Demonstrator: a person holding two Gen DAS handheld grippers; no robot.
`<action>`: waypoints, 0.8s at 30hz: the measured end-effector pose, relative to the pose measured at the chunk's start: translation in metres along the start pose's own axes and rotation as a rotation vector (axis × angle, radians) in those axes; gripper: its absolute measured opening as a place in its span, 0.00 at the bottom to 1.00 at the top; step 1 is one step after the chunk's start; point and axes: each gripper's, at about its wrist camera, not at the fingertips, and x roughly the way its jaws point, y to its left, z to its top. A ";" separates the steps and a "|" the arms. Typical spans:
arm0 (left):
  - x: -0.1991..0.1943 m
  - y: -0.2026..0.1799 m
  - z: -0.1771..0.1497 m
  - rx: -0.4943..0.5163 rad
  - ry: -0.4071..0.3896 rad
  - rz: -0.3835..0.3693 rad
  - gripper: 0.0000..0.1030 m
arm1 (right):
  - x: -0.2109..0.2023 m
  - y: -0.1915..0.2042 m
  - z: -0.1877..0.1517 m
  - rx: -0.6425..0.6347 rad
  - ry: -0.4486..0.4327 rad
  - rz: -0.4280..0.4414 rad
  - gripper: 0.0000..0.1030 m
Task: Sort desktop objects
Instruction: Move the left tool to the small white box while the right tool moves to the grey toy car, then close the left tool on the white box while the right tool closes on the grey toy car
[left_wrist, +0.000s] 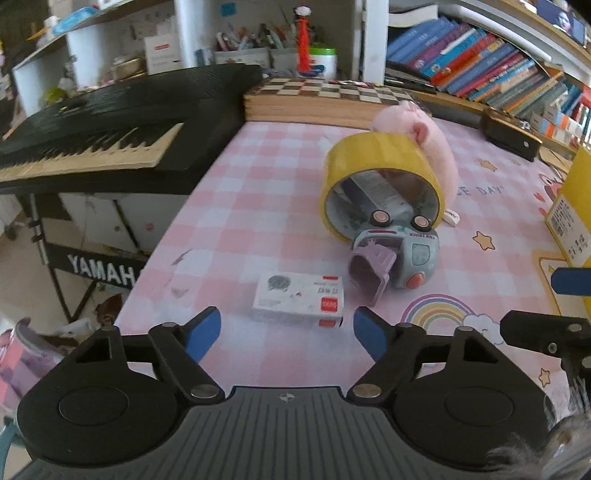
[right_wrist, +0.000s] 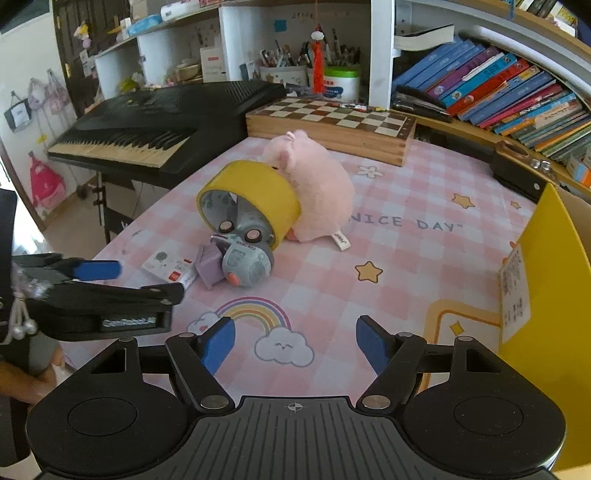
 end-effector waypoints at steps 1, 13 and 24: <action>0.004 -0.001 0.001 0.011 -0.001 -0.003 0.73 | 0.002 0.000 0.002 0.002 -0.001 0.003 0.72; 0.005 0.018 0.005 -0.048 0.027 -0.051 0.49 | 0.030 0.009 0.018 -0.005 0.015 0.059 0.72; -0.032 0.050 -0.010 -0.215 0.048 0.010 0.49 | 0.075 0.031 0.028 -0.062 0.019 0.094 0.81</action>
